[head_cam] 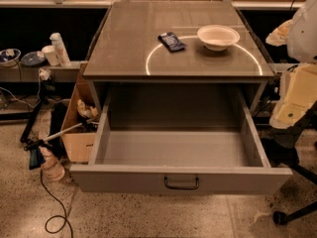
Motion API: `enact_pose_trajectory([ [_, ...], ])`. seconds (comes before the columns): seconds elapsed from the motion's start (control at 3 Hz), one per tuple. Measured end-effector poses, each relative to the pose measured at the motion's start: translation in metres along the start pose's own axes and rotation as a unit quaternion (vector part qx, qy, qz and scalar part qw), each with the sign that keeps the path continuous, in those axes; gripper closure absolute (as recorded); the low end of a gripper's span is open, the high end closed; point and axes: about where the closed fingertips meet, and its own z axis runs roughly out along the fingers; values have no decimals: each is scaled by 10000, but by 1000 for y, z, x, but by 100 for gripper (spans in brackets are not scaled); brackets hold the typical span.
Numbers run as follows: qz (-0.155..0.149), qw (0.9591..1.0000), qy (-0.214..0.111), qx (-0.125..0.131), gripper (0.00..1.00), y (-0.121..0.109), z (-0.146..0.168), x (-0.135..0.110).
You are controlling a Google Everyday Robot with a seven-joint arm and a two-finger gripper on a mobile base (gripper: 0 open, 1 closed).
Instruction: Close top drawer
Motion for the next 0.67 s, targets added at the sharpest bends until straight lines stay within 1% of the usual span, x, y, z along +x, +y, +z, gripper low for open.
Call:
enact_pose_trajectory([
  [0.33,9,10000,-29,15,0,2,0,6],
  [0.67,66,10000,-35,-8,0,8,-3,20],
])
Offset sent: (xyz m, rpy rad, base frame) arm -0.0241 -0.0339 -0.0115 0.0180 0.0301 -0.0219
